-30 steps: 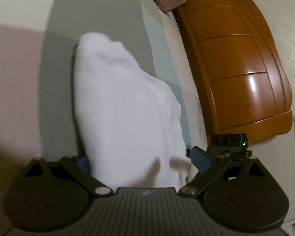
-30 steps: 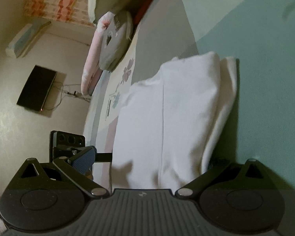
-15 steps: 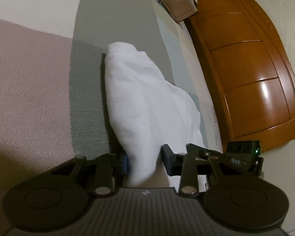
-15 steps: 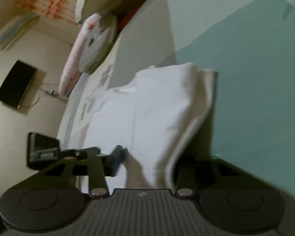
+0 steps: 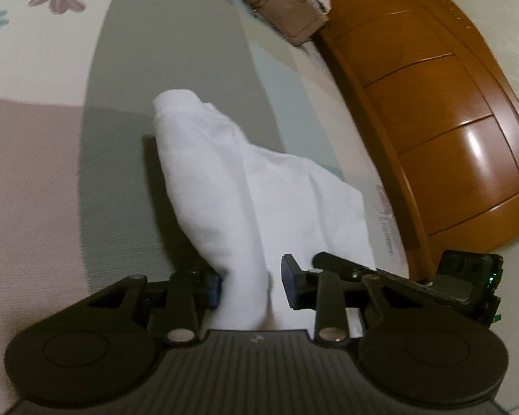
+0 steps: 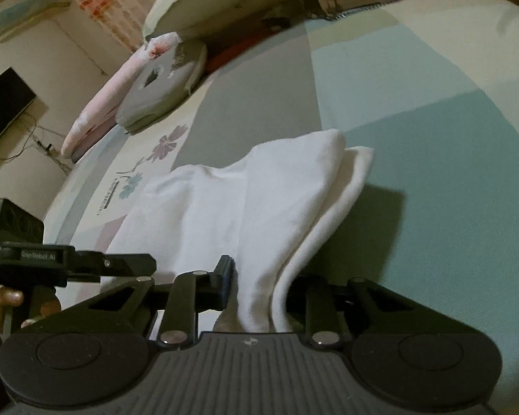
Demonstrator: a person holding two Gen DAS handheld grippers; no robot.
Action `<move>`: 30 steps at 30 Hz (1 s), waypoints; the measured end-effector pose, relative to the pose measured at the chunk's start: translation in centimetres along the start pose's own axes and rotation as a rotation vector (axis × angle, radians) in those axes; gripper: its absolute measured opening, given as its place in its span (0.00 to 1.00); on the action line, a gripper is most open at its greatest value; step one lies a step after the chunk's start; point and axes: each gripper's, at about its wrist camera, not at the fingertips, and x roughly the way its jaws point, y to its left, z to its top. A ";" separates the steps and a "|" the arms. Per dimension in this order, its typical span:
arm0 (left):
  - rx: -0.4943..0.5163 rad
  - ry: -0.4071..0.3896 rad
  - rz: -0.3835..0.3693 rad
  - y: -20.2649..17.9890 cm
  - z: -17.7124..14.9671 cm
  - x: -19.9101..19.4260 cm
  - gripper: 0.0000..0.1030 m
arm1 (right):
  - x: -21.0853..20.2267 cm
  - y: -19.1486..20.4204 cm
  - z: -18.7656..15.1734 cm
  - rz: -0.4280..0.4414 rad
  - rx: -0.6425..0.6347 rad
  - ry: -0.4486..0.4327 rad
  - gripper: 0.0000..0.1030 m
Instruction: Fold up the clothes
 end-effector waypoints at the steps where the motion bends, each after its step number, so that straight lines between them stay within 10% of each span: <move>1: 0.005 0.001 -0.005 -0.3 0.0 -0.2 0.28 | -0.4 0.1 0.1 -0.004 -0.009 -0.007 0.26; 12: 0.082 0.025 -0.100 -7.4 1.5 4.1 0.28 | -7.5 -3.2 2.5 -0.087 -0.023 -0.133 0.26; 30: 0.128 0.175 -0.252 -16.9 5.3 21.9 0.24 | -15.0 -20.7 10.8 -0.361 0.080 -0.225 0.24</move>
